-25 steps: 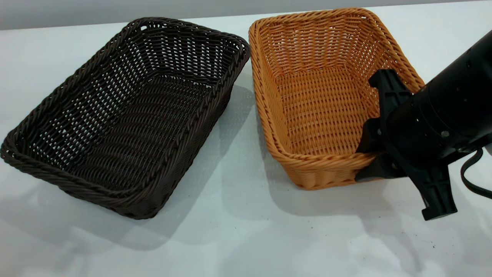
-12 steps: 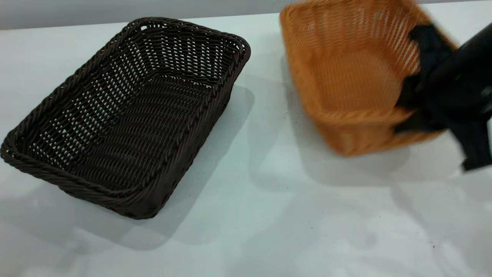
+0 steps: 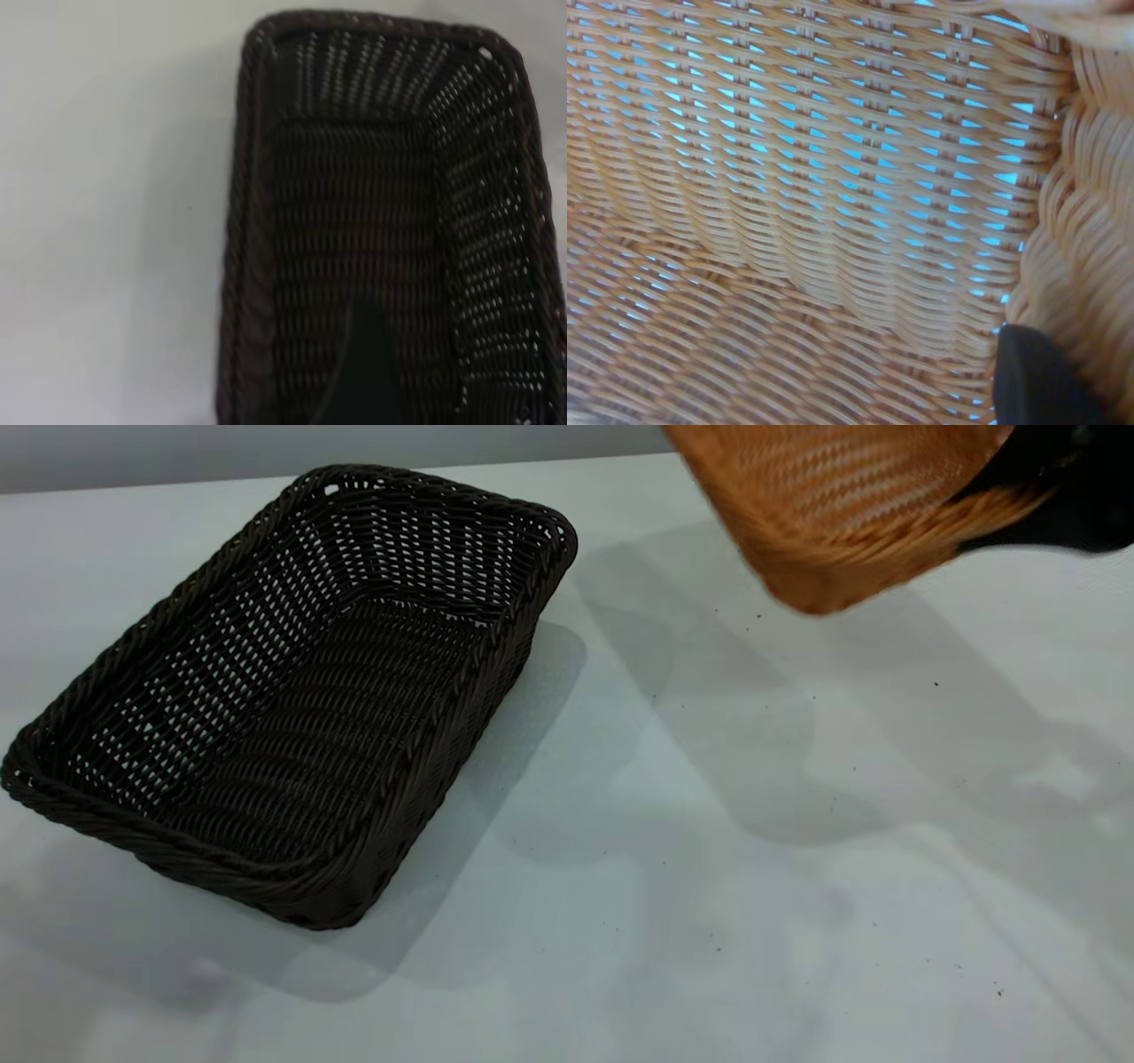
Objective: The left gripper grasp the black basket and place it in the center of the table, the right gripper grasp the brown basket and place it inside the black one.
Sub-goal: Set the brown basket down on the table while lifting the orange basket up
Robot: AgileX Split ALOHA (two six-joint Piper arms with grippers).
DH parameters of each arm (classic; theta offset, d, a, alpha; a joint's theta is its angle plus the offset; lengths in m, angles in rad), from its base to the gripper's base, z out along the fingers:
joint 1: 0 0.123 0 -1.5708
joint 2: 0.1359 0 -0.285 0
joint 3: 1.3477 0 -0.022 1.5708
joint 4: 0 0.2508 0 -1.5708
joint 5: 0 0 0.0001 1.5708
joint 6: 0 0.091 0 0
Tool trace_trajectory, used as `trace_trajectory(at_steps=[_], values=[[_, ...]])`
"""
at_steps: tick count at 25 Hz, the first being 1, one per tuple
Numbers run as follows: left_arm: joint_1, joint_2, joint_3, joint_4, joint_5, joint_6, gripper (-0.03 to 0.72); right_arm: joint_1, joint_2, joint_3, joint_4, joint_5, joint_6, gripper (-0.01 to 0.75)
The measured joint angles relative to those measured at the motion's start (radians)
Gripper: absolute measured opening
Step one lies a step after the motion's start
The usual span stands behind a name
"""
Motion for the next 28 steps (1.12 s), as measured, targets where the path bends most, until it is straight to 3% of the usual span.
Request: trace_trajectory(at_steps=[7, 12, 17, 28], values=[[-0.079, 0.128, 0.000, 0.001, -0.058, -0.066, 0.468, -0.259, -0.002, -0.082, -0.282, 0.347, -0.018, 0.112], [-0.157, 0.238, 0.000, 0.001, -0.117, -0.094, 0.468, -0.382, -0.002, -0.202, -0.501, 0.545, -0.008, 0.112], [-0.249, 0.356, 0.000, 0.001, -0.206, -0.160, 0.468, -0.401, -0.002, -0.304, -0.607, 0.661, -0.016, 0.112], [-0.433, 0.588, 0.000, 0.000, -0.466, -0.285, 0.468, -0.400, -0.002, -0.343, -0.607, 0.658, -0.026, 0.112]])
